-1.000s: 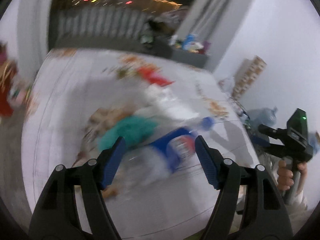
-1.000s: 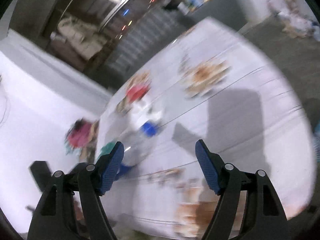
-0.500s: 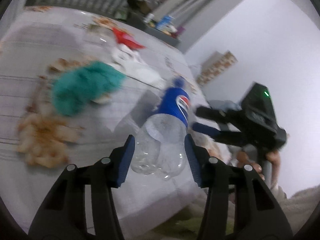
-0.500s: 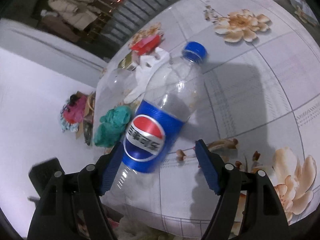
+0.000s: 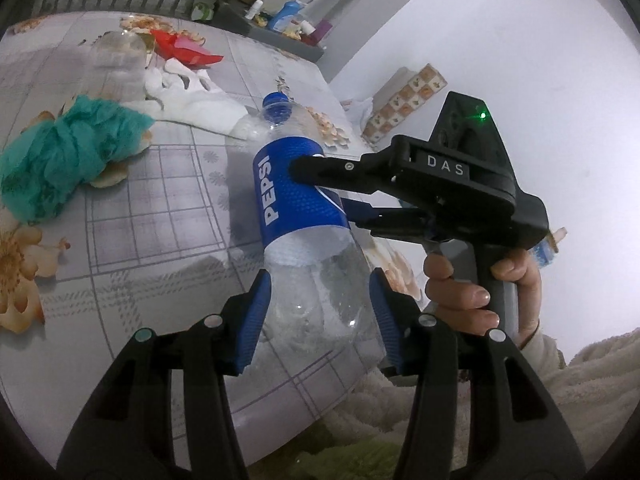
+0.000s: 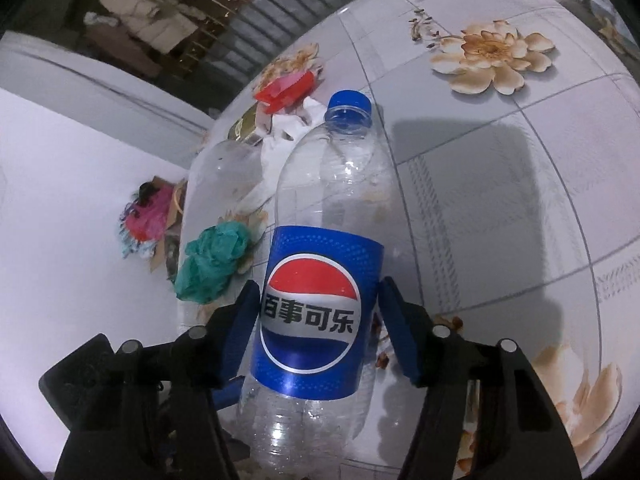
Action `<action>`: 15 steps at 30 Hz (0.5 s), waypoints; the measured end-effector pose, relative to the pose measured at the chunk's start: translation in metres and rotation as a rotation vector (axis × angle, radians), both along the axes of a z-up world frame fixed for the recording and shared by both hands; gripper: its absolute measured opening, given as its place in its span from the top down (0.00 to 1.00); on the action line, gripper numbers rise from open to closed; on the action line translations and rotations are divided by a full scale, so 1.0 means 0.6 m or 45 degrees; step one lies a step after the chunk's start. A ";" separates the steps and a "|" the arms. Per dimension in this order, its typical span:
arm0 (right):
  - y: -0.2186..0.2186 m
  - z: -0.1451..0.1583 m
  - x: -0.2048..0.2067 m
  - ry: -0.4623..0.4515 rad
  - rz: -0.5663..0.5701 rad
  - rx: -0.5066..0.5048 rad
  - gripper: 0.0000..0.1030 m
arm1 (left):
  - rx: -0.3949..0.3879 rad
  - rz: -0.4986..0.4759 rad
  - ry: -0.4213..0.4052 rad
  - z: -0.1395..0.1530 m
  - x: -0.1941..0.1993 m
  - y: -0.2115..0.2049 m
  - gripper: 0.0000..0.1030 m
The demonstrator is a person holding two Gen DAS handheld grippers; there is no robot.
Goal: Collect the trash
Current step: 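Grasp the Pepsi bottle around its label with the right gripper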
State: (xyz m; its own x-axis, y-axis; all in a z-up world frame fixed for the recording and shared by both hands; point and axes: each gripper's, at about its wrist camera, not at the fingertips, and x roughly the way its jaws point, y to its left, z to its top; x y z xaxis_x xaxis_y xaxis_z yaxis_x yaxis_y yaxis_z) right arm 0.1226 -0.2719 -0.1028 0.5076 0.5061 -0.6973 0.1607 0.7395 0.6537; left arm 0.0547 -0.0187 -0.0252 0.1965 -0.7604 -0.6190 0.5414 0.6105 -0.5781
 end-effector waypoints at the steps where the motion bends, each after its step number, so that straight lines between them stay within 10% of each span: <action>1: -0.004 -0.001 0.001 -0.007 0.017 0.007 0.42 | 0.019 0.005 -0.009 0.004 -0.005 -0.002 0.53; 15: -0.050 -0.003 -0.004 -0.155 0.174 -0.010 0.43 | 0.156 0.140 0.064 0.028 -0.050 -0.059 0.53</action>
State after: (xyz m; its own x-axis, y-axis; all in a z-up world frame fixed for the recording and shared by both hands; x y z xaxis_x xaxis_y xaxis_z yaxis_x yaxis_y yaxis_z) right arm 0.1202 -0.3017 -0.1046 0.5151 0.5707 -0.6395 -0.0214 0.7544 0.6560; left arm 0.0247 -0.0542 -0.0083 0.2407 -0.6543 -0.7169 0.4400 0.7319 -0.5203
